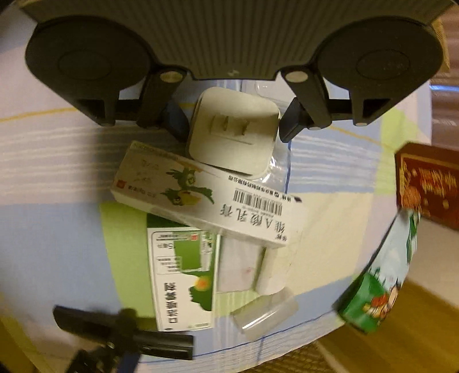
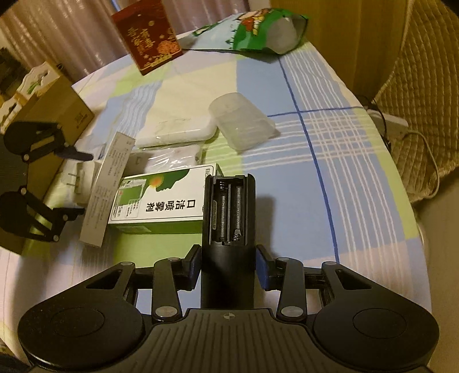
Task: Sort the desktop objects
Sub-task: 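Grasp the white plug adapter with the left tool while the right tool grasps the black remote, then lift the white plug adapter and lower it into the cardboard box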
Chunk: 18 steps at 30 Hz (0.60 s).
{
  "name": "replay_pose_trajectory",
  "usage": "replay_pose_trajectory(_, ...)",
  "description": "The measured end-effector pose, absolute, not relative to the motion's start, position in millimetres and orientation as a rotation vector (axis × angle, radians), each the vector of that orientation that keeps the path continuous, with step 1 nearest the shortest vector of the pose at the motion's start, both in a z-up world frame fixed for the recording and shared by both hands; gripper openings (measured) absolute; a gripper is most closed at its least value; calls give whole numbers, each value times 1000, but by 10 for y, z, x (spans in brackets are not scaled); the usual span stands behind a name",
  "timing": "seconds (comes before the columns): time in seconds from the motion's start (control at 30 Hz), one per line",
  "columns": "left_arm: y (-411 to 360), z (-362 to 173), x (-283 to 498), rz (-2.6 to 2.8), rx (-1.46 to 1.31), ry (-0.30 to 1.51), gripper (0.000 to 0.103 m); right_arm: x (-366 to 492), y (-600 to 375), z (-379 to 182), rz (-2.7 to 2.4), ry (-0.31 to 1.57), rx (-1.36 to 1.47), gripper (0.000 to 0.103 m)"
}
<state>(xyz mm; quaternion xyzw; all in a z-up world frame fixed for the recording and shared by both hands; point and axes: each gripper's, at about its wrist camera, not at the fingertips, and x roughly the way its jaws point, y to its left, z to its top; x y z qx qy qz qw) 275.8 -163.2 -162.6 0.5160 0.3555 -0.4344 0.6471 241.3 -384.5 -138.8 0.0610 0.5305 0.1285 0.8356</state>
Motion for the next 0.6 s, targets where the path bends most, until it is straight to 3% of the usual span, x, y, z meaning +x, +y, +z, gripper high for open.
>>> replay_pose_trajectory(0.23, -1545, -1440, 2753, -924, 944, 922, 64, 2384, -3890, -1406, 260, 1136, 155, 38)
replay_pose_trajectory(0.33, -1449, -1332, 2633, -890, 857, 938, 62, 2362, -3851, -1425, 253, 1140, 136, 52)
replay_pose_trajectory(0.6, -1309, -1391, 2451, -787, 770, 992, 61, 2298, -3632, -1463, 232, 1125, -35, 52)
